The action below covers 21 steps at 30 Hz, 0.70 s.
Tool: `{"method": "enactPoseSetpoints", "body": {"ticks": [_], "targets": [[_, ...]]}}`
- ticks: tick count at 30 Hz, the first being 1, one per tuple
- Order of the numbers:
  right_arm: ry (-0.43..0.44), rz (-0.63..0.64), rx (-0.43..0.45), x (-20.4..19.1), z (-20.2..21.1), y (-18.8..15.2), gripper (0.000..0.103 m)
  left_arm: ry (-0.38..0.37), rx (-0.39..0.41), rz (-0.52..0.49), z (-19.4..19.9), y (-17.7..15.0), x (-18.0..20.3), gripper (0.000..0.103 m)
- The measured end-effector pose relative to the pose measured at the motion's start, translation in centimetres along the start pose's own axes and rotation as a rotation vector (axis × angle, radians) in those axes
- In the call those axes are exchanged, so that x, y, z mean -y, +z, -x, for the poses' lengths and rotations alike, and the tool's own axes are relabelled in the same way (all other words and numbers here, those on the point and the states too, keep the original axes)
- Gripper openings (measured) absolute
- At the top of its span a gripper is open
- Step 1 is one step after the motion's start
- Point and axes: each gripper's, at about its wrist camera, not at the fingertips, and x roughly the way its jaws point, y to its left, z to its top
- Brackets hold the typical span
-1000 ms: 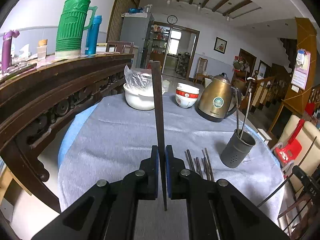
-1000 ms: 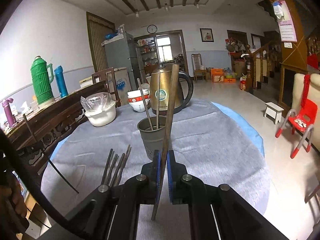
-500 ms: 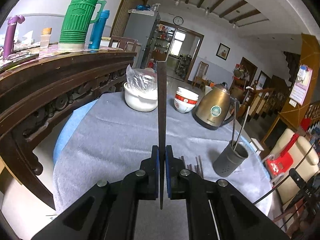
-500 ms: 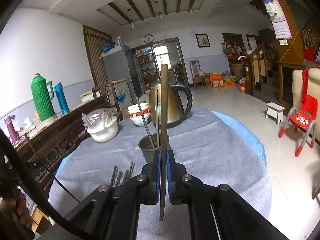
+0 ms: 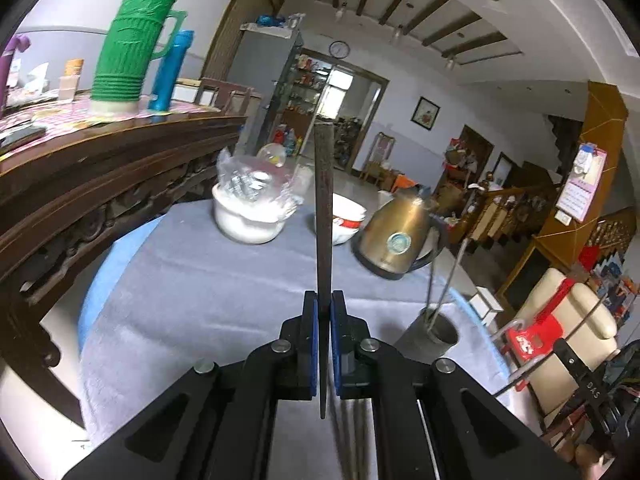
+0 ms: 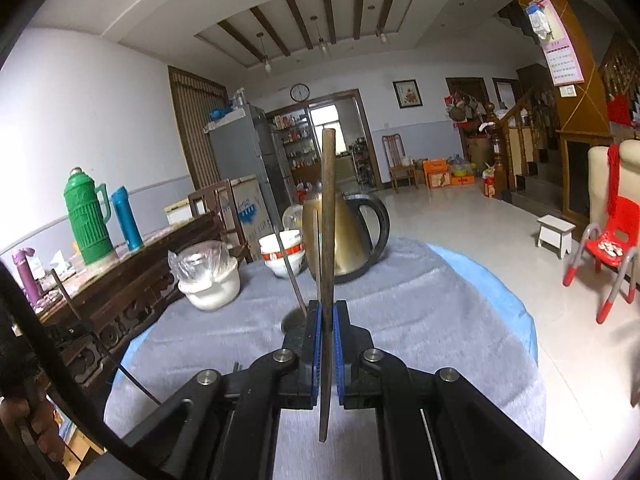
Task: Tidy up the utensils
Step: 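Lower the chopsticks into the gray cup and open both grippers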
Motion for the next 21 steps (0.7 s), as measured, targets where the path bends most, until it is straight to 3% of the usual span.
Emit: {"method": "enactPoseSetpoints", "body": {"ticks": [13,21], "targets": [[0.034,-0.015,0.136,0.0,-2.6,5.9,0.006,-0.183,0.022,-0.004,-4.0,4.8,6.9,0.006],[0.048,0.005,0.113,-0.1,-7.2,7.5,0.006,-0.228,-0.033,-0.034,-9.3,6.0,11.7,0.006]]}}
